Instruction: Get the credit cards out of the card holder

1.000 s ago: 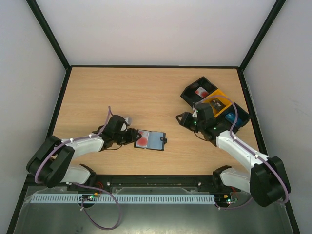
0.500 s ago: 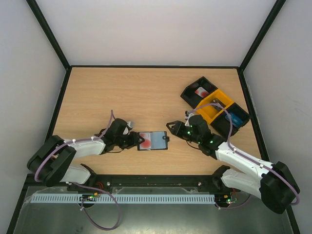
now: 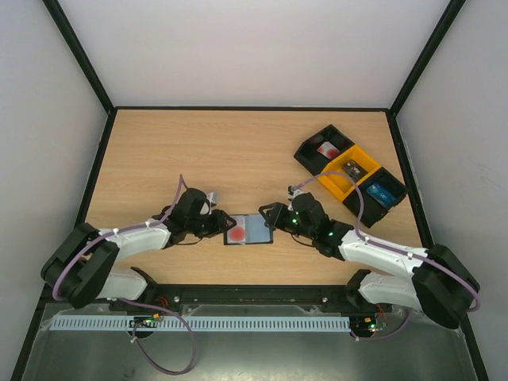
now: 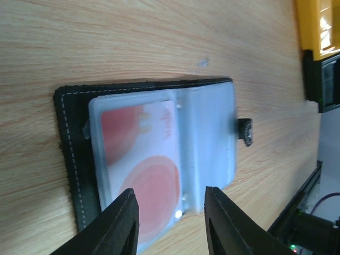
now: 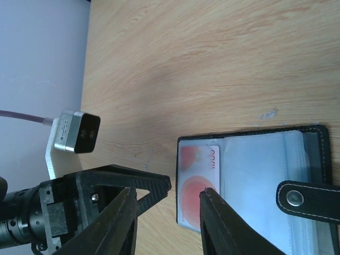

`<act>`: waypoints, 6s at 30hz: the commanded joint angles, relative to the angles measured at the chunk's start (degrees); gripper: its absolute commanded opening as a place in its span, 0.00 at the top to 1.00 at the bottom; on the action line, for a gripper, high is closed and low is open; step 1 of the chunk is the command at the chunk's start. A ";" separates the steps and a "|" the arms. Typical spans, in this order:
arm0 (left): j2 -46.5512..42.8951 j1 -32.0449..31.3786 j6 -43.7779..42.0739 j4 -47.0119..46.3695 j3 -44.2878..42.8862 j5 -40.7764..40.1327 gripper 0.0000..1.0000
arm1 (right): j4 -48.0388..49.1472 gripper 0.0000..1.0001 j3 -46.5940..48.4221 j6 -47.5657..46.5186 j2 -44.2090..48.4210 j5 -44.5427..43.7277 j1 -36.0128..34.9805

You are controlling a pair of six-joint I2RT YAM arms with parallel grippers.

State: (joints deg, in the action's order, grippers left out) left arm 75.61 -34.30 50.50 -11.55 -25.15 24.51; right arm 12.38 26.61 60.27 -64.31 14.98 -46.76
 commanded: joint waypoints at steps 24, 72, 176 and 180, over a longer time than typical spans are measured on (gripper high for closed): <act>6.73 0.64 -4.29 0.26 1.08 -2.08 0.92 | 14.38 0.74 5.78 3.01 -25.74 0.89 -7.00; 6.83 0.66 -2.95 -1.04 3.49 -3.25 0.91 | 28.32 0.98 0.25 3.80 -31.80 4.08 -7.37; -15.50 3.16 -11.61 3.07 -6.34 30.59 0.98 | 10.46 0.95 -6.18 -9.78 15.23 16.80 -5.80; -15.69 3.71 -9.58 1.48 -6.00 30.13 0.98 | 10.88 0.80 -7.30 -6.57 17.12 13.43 -5.86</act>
State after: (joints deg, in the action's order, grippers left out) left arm 60.49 -31.55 38.92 -8.14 -31.97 55.31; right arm 20.01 20.56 50.50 -49.76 31.11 -52.56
